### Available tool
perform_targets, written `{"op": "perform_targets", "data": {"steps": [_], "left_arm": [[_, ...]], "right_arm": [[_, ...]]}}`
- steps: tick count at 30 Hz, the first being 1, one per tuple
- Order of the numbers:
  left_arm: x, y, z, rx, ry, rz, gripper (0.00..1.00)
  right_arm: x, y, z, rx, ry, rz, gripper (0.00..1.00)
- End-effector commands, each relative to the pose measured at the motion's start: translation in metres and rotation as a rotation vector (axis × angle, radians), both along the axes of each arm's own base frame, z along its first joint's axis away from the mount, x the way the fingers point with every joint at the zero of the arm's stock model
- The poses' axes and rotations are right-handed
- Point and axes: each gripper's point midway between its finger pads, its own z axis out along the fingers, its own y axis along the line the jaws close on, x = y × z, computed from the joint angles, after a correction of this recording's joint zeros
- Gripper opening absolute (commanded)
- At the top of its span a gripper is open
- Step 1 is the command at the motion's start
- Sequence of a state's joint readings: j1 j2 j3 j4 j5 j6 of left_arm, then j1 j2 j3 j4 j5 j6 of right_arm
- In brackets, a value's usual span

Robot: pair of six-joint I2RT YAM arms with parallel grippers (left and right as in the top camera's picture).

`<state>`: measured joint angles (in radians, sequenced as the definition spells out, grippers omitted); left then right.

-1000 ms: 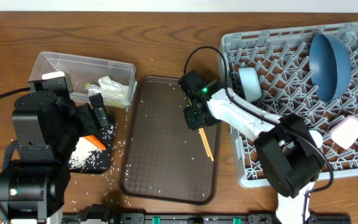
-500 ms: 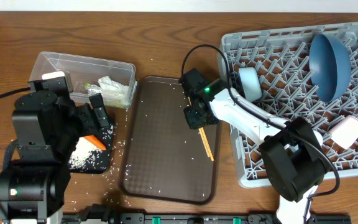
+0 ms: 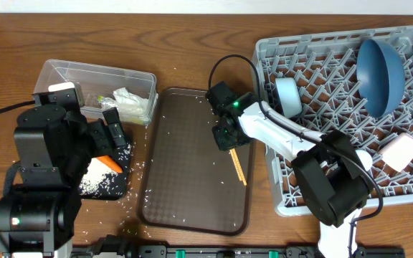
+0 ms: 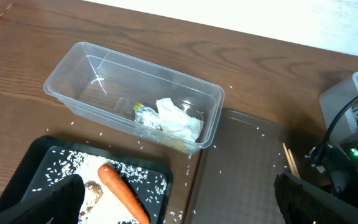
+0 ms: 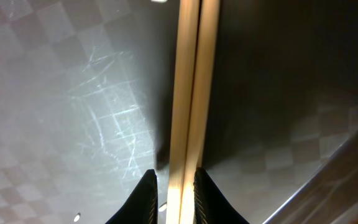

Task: Sort waste into correct bins and load items into the dishwasher rack
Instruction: 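Close the right gripper on the chopsticks and adjust the grip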

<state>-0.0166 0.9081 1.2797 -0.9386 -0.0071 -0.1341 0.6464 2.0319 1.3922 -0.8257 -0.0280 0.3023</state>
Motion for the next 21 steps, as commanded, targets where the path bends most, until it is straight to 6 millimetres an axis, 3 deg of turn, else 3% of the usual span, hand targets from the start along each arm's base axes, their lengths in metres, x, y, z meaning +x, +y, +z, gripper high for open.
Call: {"op": "perform_targets", "data": {"steps": [1, 9, 12, 16, 21], "left_arm": [[-0.001, 0.003, 0.000, -0.002, 0.000, 0.016, 0.98], [-0.001, 0.003, 0.000, -0.002, 0.001, 0.016, 0.98], [-0.001, 0.003, 0.000, -0.002, 0.000, 0.016, 0.98], [-0.001, 0.003, 0.000, -0.002, 0.001, 0.016, 0.98], [-0.001, 0.003, 0.000, -0.002, 0.001, 0.016, 0.98]], "right_arm": [[0.000, -0.005, -0.011, -0.036, 0.006, 0.010, 0.15], [-0.005, -0.003, -0.013, -0.058, 0.009, 0.047, 0.13], [-0.002, -0.001, -0.001, -0.058, 0.000, 0.053, 0.19], [0.002, 0.013, 0.027, 0.007, -0.030, 0.136, 0.20], [-0.003, 0.008, 0.022, -0.010, -0.005, 0.118, 0.16]]}}
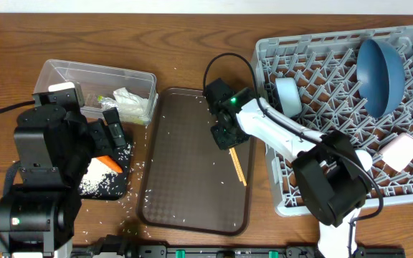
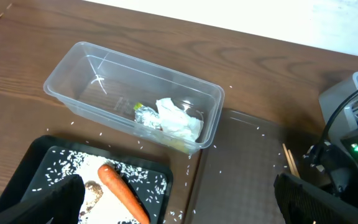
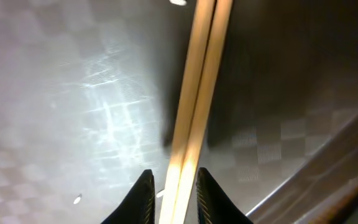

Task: Sort waste into correct bins and load items into the dishwasher rack
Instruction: 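Close the right gripper on the chopsticks and adjust the grip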

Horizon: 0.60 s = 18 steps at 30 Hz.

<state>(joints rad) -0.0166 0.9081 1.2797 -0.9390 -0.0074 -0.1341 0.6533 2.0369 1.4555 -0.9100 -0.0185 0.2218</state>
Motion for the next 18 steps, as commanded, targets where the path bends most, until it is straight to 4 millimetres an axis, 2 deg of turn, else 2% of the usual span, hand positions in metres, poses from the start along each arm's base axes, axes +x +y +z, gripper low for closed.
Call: {"op": "perform_targets", "data": {"steps": [1, 8, 18], "left_arm": [[-0.001, 0.002, 0.000, -0.002, 0.000, 0.016, 0.98], [-0.001, 0.002, 0.000, -0.002, 0.000, 0.016, 0.98], [-0.001, 0.002, 0.000, -0.002, 0.000, 0.016, 0.98]], "right_arm": [[-0.004, 0.007, 0.006, 0.016, -0.007, 0.020, 0.15], [-0.015, 0.002, -0.024, 0.000, 0.040, 0.002, 0.15], [-0.013, 0.003, -0.023, -0.001, 0.023, 0.029, 0.10]]}}
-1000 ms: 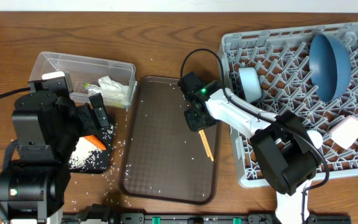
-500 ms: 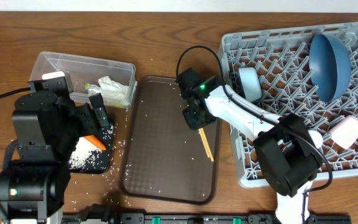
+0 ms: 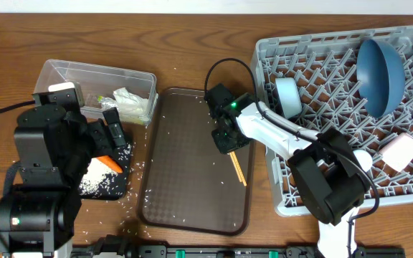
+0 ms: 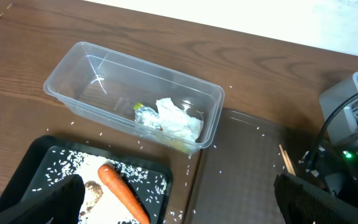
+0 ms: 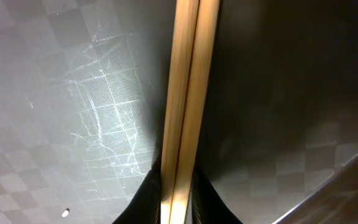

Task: Sort waste into correct bins and load items into the dishwasher rack
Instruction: 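Close the right gripper on the chopsticks and adjust the grip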

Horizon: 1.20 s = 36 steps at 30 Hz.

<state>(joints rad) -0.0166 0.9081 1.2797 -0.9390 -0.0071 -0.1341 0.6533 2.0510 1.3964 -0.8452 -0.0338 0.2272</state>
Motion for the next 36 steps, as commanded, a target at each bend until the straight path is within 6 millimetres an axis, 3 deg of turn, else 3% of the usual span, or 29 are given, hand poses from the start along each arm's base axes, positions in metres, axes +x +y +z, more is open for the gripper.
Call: {"op": "perform_targets", "data": {"steps": [1, 12, 16, 18, 29, 36], "left_arm": [[-0.001, 0.003, 0.000, -0.002, 0.000, 0.016, 0.98], [-0.001, 0.003, 0.000, -0.002, 0.000, 0.016, 0.98], [-0.001, 0.003, 0.000, -0.002, 0.000, 0.016, 0.98], [-0.001, 0.003, 0.000, -0.002, 0.000, 0.016, 0.98], [-0.001, 0.003, 0.000, -0.002, 0.000, 0.016, 0.98], [-0.001, 0.003, 0.000, -0.002, 0.000, 0.016, 0.98]], "right_arm": [[-0.007, 0.005, -0.002, -0.006, 0.004, 0.044, 0.10], [-0.011, 0.009, 0.008, -0.019, -0.019, 0.082, 0.11], [-0.006, 0.010, 0.021, -0.021, -0.068, 0.085, 0.26], [-0.005, 0.010, 0.022, -0.019, -0.072, 0.085, 0.27], [-0.019, 0.018, 0.022, 0.009, -0.025, 0.102, 0.10], [-0.025, 0.022, 0.018, 0.007, -0.024, 0.104, 0.09]]}}
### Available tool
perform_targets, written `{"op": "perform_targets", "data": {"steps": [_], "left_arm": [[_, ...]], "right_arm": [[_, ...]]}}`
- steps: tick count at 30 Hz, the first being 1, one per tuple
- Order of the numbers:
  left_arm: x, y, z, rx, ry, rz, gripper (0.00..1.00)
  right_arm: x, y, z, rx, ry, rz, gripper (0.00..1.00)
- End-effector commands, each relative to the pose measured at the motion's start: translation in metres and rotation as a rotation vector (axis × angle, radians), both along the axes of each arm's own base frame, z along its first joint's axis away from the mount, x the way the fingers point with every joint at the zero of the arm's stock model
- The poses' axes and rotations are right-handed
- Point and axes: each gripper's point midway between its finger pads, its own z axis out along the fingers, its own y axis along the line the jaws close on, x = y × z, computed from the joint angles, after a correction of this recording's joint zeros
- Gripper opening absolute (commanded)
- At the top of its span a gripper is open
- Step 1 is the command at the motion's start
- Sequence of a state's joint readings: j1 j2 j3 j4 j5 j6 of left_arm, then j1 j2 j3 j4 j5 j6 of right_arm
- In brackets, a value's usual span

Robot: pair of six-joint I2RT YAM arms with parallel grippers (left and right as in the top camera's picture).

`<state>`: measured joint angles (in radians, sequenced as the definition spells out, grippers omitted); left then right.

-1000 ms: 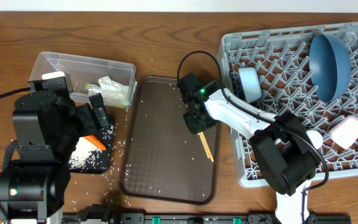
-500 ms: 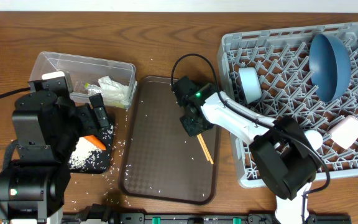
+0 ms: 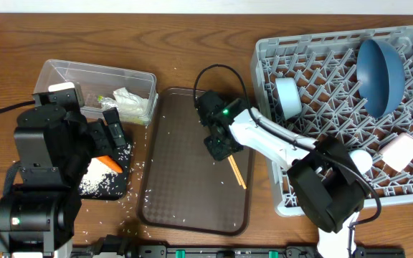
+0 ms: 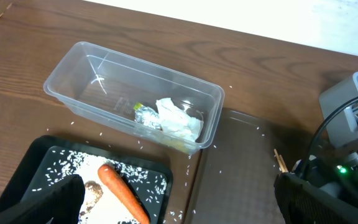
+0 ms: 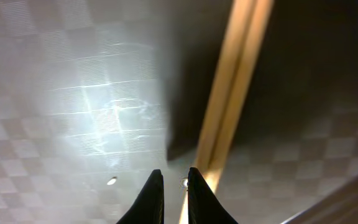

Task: Sort waste into correct bins and load items into the dishwasher rack
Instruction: 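Close the right gripper on the chopsticks and adjust the grip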

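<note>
A pair of wooden chopsticks (image 3: 236, 170) lies on the brown tray (image 3: 181, 179), near its right rim. My right gripper (image 3: 217, 145) is down on the tray just left of their upper end. In the right wrist view the chopsticks (image 5: 235, 93) run past the right side of the right gripper (image 5: 174, 177), whose jaws stand almost together with nothing between them. My left gripper (image 4: 179, 202) hangs wide open above the black tray (image 4: 17, 186), which holds rice and a carrot (image 4: 123, 193). The grey dishwasher rack (image 3: 264, 50) stands at the right.
A clear bin (image 3: 52, 72) with crumpled paper and foil sits at the back left. The rack holds a blue bowl (image 3: 378, 68), a white cup (image 3: 287, 94) and a white lidded piece (image 3: 400, 150). Rice grains are scattered on the table round the black tray.
The right gripper has shifted a little to the left on the tray. The chopsticks, then between its fingertips, now lie outside them on the right, and the jaws are closer together. The left arm is unmoved.
At each earlier moment the right gripper was low over the brown tray with the chopsticks running between its fingertips, its angle and place changing slightly. The chopsticks stayed flat on the tray throughout. Now the fingers stand beside them. The left gripper stayed open over the black tray.
</note>
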<state>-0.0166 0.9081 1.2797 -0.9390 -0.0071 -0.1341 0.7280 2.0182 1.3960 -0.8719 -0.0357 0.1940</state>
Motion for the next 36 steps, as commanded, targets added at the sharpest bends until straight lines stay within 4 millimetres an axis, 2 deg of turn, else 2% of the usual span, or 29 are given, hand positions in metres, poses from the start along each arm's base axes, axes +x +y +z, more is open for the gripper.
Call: {"op": "perform_targets", "data": {"steps": [1, 6, 10, 18, 22, 30, 36], "left_arm": [[-0.001, 0.003, 0.000, -0.002, 0.000, 0.016, 0.98], [-0.001, 0.003, 0.000, -0.002, 0.000, 0.016, 0.98], [-0.001, 0.003, 0.000, -0.002, 0.000, 0.016, 0.98], [-0.001, 0.003, 0.000, -0.002, 0.000, 0.016, 0.98], [-0.001, 0.003, 0.000, -0.002, 0.000, 0.016, 0.98], [-0.001, 0.003, 0.000, -0.002, 0.000, 0.017, 0.98], [-0.001, 0.003, 0.000, -0.002, 0.000, 0.016, 0.98]], "right_arm": [[-0.003, -0.001, 0.004, -0.006, -0.022, -0.020, 0.09], [-0.001, -0.020, -0.012, -0.062, -0.048, -0.078, 0.07], [0.002, -0.018, -0.011, -0.055, -0.061, -0.039, 0.08], [0.009, -0.009, 0.023, 0.006, -0.130, -0.022, 0.11], [0.011, -0.010, 0.027, 0.014, -0.136, -0.043, 0.13], [0.012, -0.023, 0.010, -0.047, -0.122, -0.095, 0.13], [0.001, -0.029, -0.023, -0.088, -0.059, -0.100, 0.12]]}}
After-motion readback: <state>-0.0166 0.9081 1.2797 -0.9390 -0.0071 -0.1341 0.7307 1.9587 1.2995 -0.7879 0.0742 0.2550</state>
